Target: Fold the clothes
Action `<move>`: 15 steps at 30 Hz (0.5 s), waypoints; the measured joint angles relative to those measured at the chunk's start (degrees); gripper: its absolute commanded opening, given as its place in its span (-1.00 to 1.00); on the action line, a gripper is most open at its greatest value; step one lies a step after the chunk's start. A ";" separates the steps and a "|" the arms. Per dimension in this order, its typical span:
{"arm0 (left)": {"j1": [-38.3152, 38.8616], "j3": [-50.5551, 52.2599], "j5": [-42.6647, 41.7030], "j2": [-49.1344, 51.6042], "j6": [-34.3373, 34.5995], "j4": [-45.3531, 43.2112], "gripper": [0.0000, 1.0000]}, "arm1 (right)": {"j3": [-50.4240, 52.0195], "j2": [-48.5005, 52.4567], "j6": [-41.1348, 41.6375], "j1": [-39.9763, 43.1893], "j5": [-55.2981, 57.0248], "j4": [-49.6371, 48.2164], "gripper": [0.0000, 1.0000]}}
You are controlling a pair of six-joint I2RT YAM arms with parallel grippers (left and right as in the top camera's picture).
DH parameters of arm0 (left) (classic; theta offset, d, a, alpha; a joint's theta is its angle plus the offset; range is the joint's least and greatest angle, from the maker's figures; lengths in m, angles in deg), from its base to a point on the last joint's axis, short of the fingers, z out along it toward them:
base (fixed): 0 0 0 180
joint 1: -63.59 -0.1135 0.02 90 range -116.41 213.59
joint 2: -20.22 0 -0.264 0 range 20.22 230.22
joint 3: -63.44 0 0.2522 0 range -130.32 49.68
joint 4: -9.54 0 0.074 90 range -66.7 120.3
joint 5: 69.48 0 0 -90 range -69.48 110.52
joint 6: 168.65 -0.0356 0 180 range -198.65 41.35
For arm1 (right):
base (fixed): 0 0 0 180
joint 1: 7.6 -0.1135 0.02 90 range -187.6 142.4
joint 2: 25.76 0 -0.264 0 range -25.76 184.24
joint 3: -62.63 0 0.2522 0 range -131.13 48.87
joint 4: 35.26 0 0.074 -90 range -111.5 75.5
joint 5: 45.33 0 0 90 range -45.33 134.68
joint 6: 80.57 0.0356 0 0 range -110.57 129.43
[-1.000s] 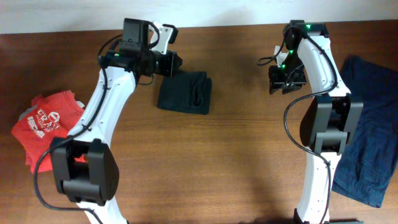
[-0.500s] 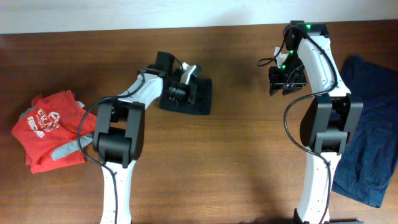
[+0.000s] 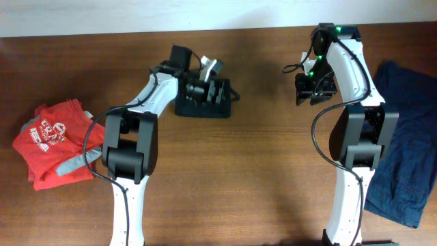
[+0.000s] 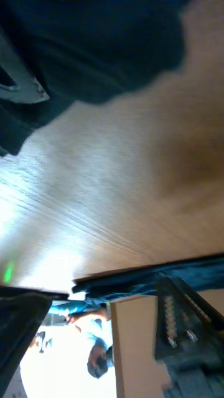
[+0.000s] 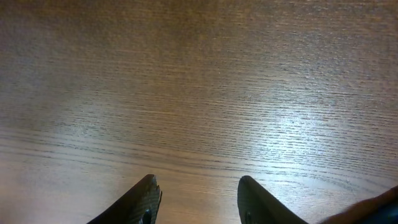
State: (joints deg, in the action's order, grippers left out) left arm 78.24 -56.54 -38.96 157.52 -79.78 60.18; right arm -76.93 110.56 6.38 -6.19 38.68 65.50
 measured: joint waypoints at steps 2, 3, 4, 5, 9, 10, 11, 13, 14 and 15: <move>-0.24 -2.64 0.50 -0.39 -1.55 1.49 0.98 | 0.00 0.00 -0.02 0.00 0.00 -0.02 -0.07; -0.37 -3.50 1.07 -0.85 -2.03 1.62 0.98 | 0.00 0.00 0.00 0.00 0.00 0.00 -0.07; -0.46 -4.15 1.75 -1.36 -2.40 1.66 0.98 | 0.00 0.00 -0.07 0.00 0.00 0.00 -0.07; -0.61 -4.61 2.89 -2.16 -2.60 1.66 0.98 | 0.00 0.00 -0.28 0.00 0.00 0.07 -0.07; -1.68 -5.33 9.11 -6.21 -3.26 3.48 0.98 | 0.00 0.00 -0.61 0.00 0.00 0.28 -0.07; -2.32 -5.55 10.54 -6.80 -3.41 4.20 0.98 | 0.00 0.00 -0.63 0.00 0.00 0.28 -0.07; -2.97 -5.75 11.85 -7.21 -3.45 5.14 0.98 | 0.00 0.00 -0.63 0.00 0.00 0.28 -0.07; -5.20 -6.05 15.39 -7.58 -3.43 8.04 0.98 | 0.00 0.00 -0.66 0.00 0.00 0.31 -0.07; -7.50 -6.05 19.04 -7.54 -3.28 10.45 0.98 | 0.00 0.00 -0.66 0.00 0.00 0.33 -0.07; -8.17 -6.05 19.87 -7.52 -3.21 10.73 0.98 | 0.00 0.00 -0.66 0.00 0.02 0.33 -0.07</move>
State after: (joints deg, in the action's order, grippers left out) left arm 70.07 -62.59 -19.10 150.00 -82.99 70.91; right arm -76.93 110.56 5.73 -6.19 38.70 65.83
